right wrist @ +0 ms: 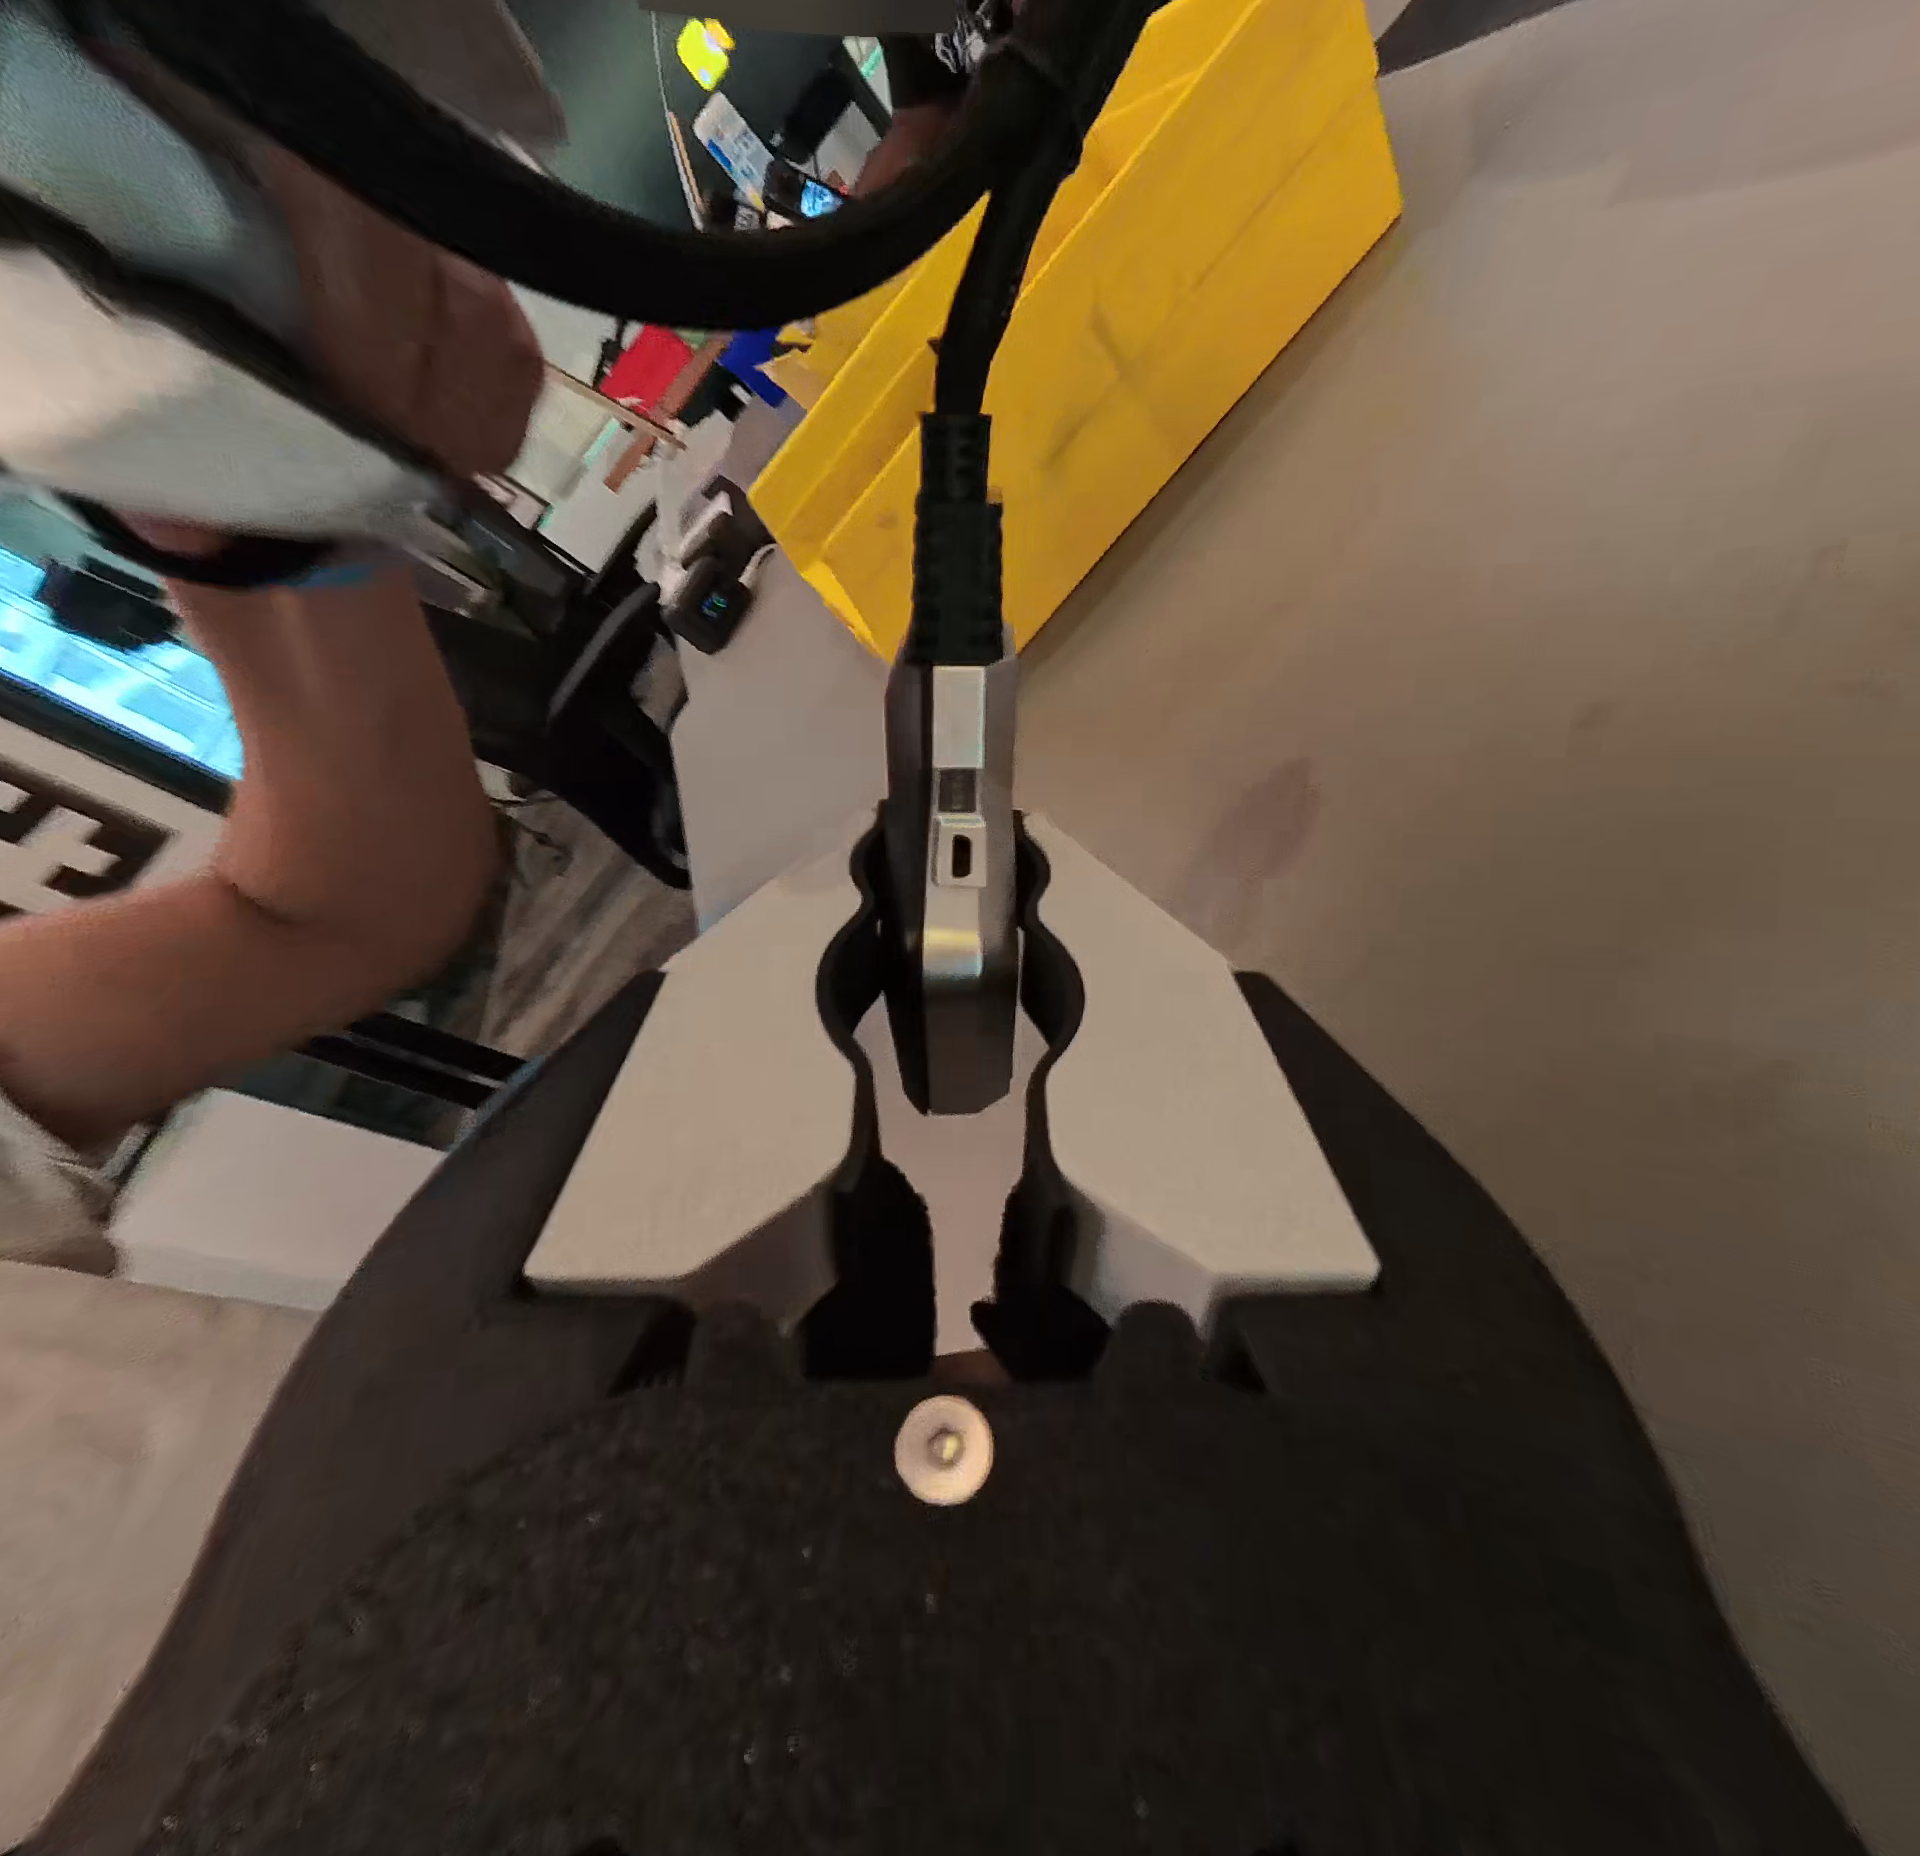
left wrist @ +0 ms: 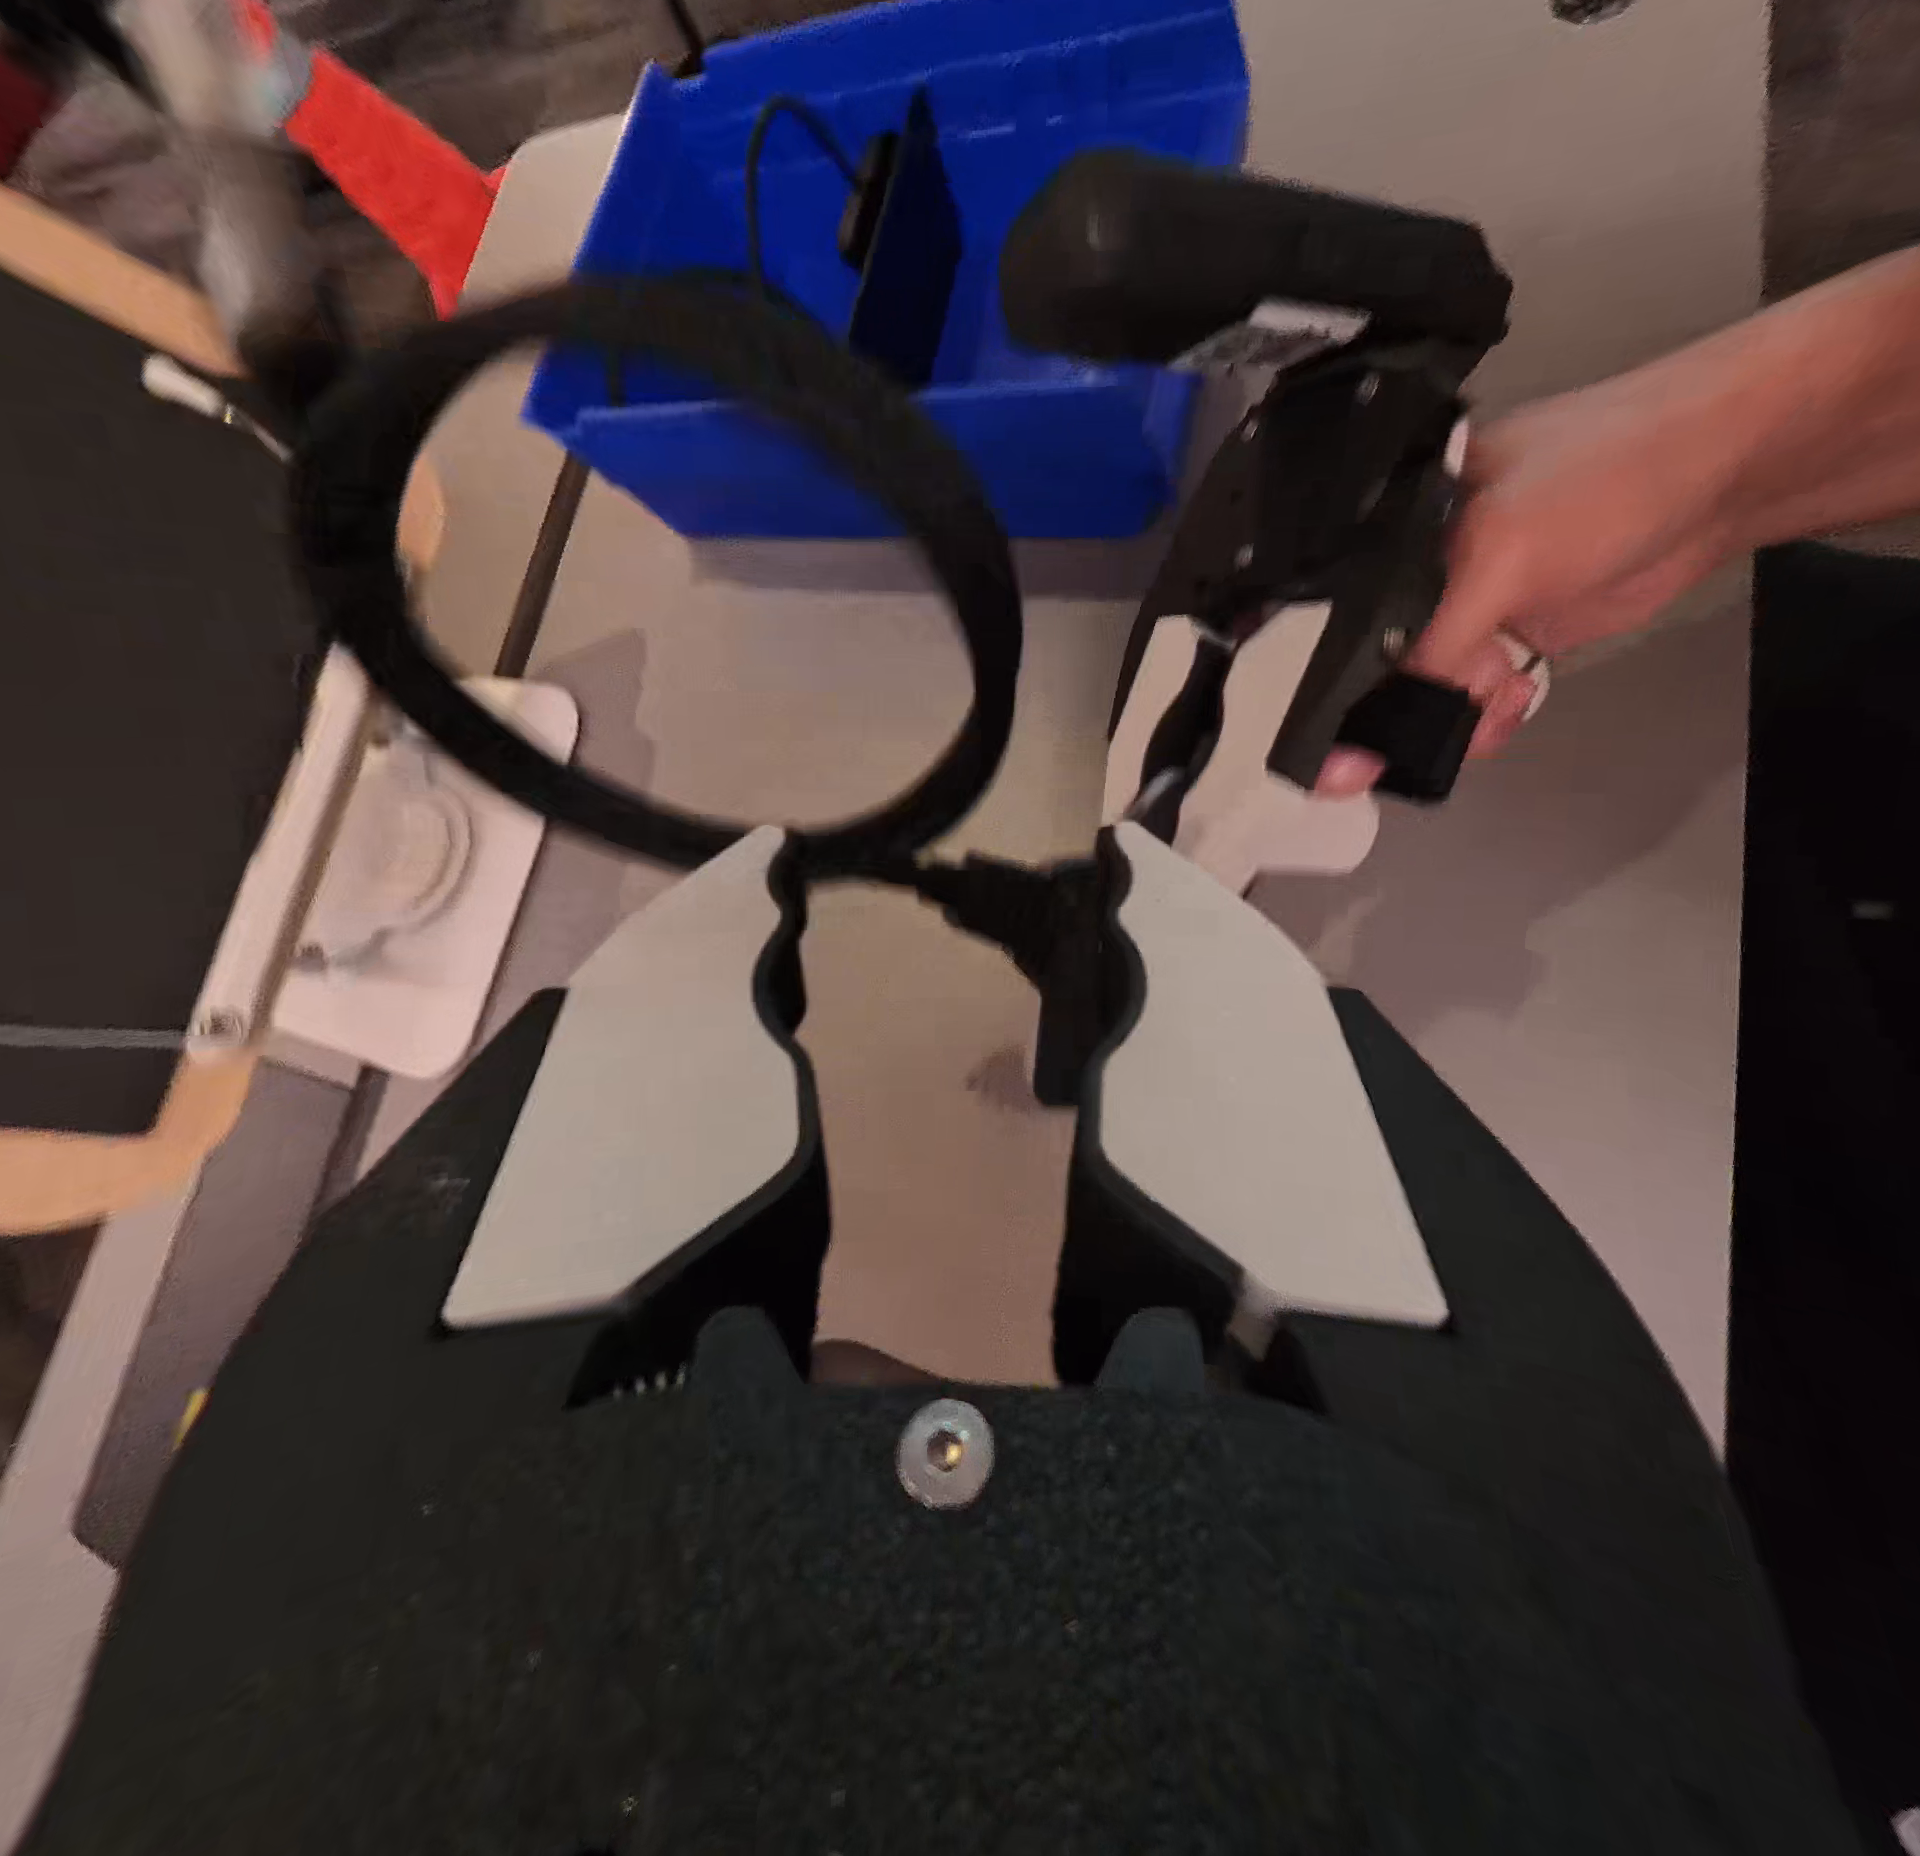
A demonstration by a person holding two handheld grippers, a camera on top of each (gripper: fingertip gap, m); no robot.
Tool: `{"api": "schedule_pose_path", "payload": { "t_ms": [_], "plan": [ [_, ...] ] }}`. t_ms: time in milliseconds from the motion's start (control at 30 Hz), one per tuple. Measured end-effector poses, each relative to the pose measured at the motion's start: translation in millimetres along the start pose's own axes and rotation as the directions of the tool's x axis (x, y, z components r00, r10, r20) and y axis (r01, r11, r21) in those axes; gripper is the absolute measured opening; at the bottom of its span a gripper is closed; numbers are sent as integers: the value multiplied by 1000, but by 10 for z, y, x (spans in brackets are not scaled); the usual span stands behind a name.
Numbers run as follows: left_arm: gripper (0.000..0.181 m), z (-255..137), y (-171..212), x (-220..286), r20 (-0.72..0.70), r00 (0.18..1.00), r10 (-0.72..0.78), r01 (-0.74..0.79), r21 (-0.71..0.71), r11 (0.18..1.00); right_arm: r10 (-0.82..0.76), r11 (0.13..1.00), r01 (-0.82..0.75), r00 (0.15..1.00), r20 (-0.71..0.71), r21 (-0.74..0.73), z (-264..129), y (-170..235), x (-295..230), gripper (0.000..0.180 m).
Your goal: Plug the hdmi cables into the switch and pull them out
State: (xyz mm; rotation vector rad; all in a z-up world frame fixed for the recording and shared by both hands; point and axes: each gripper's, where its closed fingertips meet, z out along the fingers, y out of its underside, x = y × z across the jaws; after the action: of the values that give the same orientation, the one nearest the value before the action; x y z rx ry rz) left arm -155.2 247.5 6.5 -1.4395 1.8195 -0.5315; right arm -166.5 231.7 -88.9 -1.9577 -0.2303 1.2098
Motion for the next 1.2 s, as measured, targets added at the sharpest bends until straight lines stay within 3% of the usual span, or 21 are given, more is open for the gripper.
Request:
{"api": "schedule_pose_path", "payload": {
  "t_ms": [100,267,367,467,600,733,833,967,1067,1200],
  "plan": [
    [60,-65,394,177,-21,998,-58,59,45,997,100,995,-101,990,102,1,-35,-21,-106,20],
    [81,168,901,591,-31,998,-58,57,-38,998,225,974,-218,947,230,-53,20,1,-283,21],
    [78,271,945,622,13,998,-57,58,-18,998,283,957,-253,921,267,-140,118,145,-377,21],
    [59,336,999,694,-15,999,-42,42,0,999,282,956,-247,924,260,-158,194,201,-394,21],
    [58,304,1006,718,-144,983,-117,122,32,992,150,982,-112,954,260,-155,191,225,-389,27],
    [57,184,988,518,-267,941,-210,225,26,974,-239,961,258,955,178,-95,-26,152,-317,44],
    [57,110,969,329,-334,907,-257,274,4,962,-576,816,574,817,-13,-70,-263,-27,-174,57],
    [58,140,948,229,-459,833,-309,313,-69,947,-880,459,879,430,-203,-131,-340,-264,-196,60],
    [57,208,892,232,-543,772,-331,320,-118,940,-962,169,963,115,-248,-208,-202,-378,-283,59],
    [57,262,763,292,-636,693,-340,334,-135,933,-981,-2,966,-51,-185,-259,71,-354,-181,58]
  ]
}}
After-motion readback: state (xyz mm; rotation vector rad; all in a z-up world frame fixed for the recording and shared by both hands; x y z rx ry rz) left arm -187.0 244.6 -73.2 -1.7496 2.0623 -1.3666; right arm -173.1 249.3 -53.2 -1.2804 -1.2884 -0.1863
